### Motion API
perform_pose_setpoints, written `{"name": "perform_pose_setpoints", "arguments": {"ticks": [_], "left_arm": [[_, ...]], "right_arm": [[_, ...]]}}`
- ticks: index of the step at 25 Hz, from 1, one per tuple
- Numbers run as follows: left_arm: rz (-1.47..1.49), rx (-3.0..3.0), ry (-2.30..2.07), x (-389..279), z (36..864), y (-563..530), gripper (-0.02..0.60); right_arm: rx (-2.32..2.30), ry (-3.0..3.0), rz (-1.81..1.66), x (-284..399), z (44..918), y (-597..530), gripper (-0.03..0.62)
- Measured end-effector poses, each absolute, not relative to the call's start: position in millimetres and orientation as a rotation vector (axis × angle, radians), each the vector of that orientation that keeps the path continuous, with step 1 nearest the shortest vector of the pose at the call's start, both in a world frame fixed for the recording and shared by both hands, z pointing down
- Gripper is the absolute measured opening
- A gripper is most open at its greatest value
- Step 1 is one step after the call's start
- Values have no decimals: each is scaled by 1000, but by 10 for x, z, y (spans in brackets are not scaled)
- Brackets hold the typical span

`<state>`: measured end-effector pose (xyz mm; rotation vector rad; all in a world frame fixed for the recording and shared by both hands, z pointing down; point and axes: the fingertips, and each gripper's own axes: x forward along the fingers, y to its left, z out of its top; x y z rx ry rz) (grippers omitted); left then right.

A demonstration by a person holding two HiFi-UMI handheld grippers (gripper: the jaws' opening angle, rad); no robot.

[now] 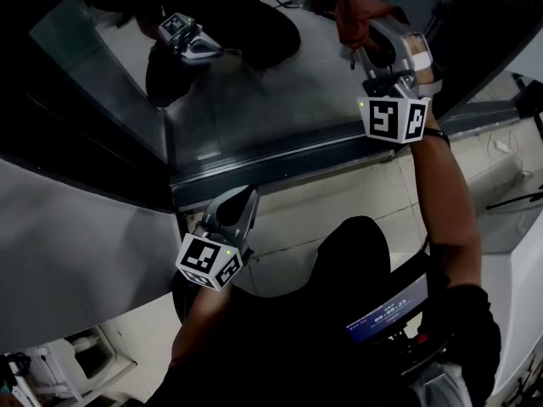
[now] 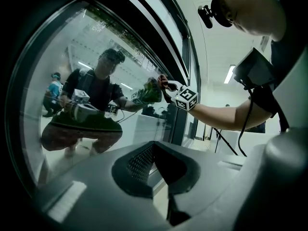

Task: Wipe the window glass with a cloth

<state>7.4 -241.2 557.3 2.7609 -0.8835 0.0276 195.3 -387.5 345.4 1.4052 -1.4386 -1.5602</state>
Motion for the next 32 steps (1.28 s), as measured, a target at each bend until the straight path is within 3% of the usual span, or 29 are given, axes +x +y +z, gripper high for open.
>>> {"name": "perform_pose_setpoints", "arguments": {"ticks": [32], "left_arm": [[36, 2727, -926, 66, 5659, -2496, 17]], "right_arm": [[1182, -1636, -1383, 1911, 5129, -3834, 38]]}}
